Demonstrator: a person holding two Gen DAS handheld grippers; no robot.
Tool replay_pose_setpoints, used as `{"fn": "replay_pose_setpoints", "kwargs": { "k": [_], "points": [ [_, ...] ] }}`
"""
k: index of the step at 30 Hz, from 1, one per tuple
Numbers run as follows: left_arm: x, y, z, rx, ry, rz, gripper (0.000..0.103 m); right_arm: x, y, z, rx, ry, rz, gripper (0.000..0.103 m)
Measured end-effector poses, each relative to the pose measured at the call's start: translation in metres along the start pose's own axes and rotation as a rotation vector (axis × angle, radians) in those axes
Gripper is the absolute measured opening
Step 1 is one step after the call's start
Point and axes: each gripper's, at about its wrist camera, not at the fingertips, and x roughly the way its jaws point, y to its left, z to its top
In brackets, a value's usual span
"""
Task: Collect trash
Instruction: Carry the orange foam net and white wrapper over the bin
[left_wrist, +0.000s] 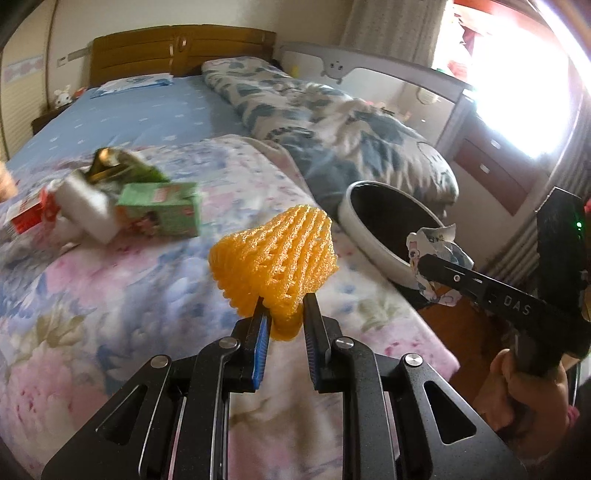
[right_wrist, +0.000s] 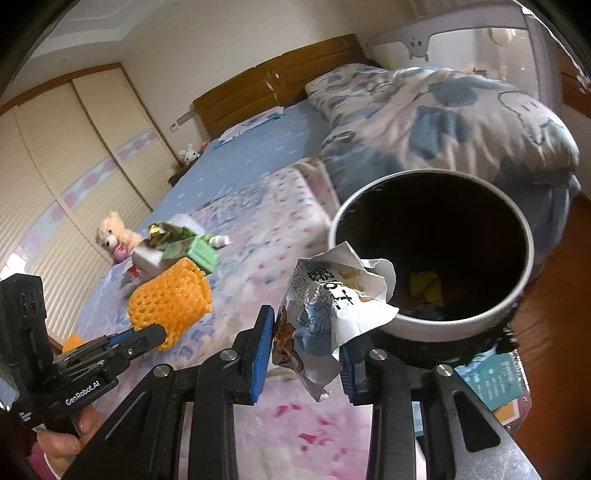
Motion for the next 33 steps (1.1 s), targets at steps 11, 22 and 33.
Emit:
{"fn": "replay_pose_setpoints", "kwargs": {
  "k": [11,22,33],
  "points": [
    [0.020,-0.050,0.020,0.094,0.004,-0.052,0.016,-0.016,-0.039,0.019,0.032,-0.034,-0.051,0.032],
    [0.048,-0.084,0.042,0.147,0.031,-0.071,0.016,-0.016,-0.075,0.037,0.067,-0.025,-0.053,0.032],
    [0.070,-0.104,0.057,0.173,0.040,-0.064,0.016,-0.007,-0.098,0.051,0.100,0.002,-0.042,0.032]
  ]
}}
